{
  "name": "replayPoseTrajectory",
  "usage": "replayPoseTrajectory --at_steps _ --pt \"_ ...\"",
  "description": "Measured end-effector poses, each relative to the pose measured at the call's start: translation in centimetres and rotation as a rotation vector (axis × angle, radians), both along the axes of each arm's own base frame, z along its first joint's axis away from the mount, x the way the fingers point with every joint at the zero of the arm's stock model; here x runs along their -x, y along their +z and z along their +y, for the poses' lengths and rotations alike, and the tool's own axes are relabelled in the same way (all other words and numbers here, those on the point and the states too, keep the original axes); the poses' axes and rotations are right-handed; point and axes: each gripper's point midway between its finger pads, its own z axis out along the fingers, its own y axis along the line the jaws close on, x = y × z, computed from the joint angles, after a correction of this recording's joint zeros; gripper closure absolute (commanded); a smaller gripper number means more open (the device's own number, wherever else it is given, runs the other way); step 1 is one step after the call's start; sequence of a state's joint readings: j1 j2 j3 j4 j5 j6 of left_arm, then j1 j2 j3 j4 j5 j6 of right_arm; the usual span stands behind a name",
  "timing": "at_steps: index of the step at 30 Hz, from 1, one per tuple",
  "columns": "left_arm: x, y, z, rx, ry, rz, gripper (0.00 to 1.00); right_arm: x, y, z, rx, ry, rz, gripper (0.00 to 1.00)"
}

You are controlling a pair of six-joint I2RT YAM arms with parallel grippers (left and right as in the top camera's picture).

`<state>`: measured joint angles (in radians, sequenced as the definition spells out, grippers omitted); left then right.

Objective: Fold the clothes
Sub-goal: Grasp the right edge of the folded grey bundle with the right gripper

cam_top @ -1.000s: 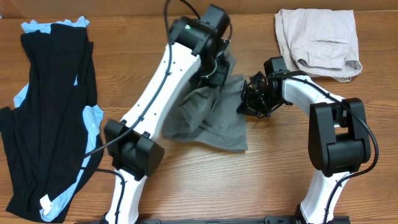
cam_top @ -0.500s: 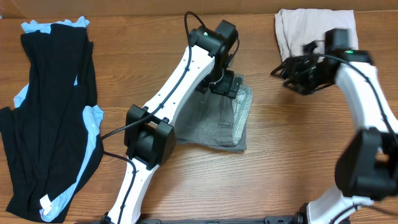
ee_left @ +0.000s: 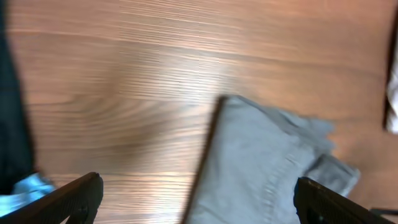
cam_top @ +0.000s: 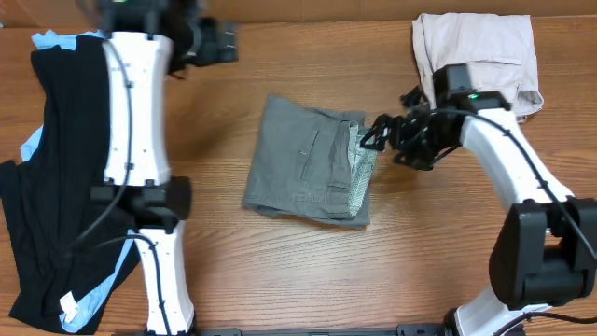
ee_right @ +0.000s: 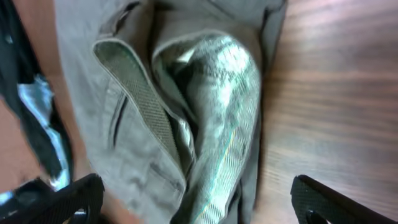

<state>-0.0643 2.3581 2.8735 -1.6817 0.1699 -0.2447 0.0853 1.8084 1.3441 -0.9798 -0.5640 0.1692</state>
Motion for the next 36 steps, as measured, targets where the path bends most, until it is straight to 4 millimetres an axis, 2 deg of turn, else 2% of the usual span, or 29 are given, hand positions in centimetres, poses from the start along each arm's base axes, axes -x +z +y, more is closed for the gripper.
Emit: replayPoseTrajectory --at_steps 3,6,13,18,23,24,26,30,31,32,36 --pt "-0.2 -0.1 2.7 0.002 0.055 0.006 0.0 0.5 -1.4 1.1 0.043 0.024 -0.006 0.0" --pt "-0.2 -0.1 3.7 0.005 0.077 0.009 0.0 1.1 -2.8 2.4 0.076 0.049 -0.015 0.0" --pt "-0.2 -0.2 3.8 0.0 0.078 0.011 0.0 1.2 -5.2 3.9 0.105 0.077 -0.057 0.0" --pt "-0.2 -0.2 3.9 -0.006 0.081 0.011 0.0 1.6 -7.9 4.2 0.152 0.096 -0.016 0.0" --pt "-0.2 -0.3 3.9 -0.01 0.081 0.012 0.0 0.9 -8.3 4.4 0.15 0.092 -0.026 0.01" --pt "-0.2 -0.3 3.9 -0.01 0.081 0.012 0.0 0.7 -8.3 4.5 0.144 0.093 -0.027 0.04" --pt "-0.2 -0.3 3.9 -0.01 0.081 0.013 0.0 0.4 -8.3 4.9 0.122 0.097 -0.034 0.21" --pt "-0.2 -0.3 3.7 -0.011 0.076 0.012 0.0 0.1 -9.0 5.7 0.073 0.109 -0.031 0.79" --pt "-0.1 -0.3 3.5 -0.011 0.073 0.012 0.0 0.2 -9.3 5.9 0.058 0.113 -0.024 0.9" --pt "-0.1 -0.3 3.3 -0.011 0.068 0.013 0.0 0.2 -9.3 6.1 0.042 0.125 -0.027 0.96" --pt "-0.1 -0.3 2.3 -0.011 0.048 0.012 0.0 0.5 -9.3 6.7 -0.013 0.149 -0.018 0.96"
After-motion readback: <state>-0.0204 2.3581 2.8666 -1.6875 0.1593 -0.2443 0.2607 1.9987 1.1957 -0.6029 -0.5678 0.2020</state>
